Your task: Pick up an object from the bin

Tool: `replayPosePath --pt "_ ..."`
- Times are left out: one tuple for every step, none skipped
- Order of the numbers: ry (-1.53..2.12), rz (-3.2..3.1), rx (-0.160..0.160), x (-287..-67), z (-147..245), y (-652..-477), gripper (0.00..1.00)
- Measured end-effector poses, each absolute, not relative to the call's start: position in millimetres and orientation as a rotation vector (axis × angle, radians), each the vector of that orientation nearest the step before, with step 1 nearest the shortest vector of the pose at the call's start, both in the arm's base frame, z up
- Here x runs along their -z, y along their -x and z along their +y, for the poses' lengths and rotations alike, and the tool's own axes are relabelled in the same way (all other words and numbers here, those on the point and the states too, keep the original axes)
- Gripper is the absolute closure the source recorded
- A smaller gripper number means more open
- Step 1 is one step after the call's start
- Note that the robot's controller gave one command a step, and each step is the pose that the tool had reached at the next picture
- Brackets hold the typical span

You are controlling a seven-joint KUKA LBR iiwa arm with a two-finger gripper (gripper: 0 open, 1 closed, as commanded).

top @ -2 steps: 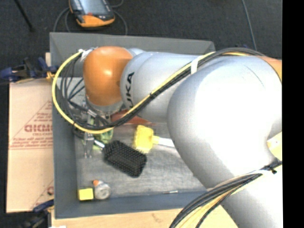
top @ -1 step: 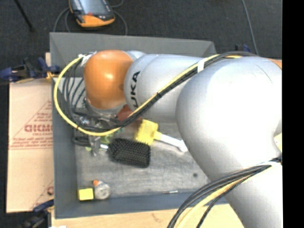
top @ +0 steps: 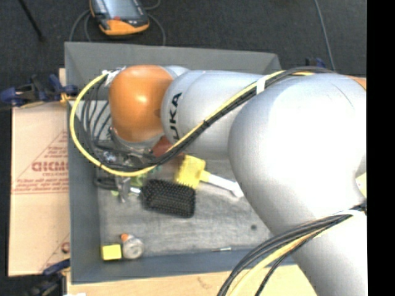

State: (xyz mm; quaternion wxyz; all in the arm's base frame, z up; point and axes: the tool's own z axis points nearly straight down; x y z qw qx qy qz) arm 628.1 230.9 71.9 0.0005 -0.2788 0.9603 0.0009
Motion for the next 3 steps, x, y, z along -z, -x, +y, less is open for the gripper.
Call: replayPosePath --pt "0.87 3.025 -0.001 -122.2 226.0 -627.8 1.0" --pt "0.85 3.016 -0.003 -154.6 218.4 -627.3 1.0" --pt "0.794 3.044 -0.002 -201.0 215.1 -622.1 1.0"
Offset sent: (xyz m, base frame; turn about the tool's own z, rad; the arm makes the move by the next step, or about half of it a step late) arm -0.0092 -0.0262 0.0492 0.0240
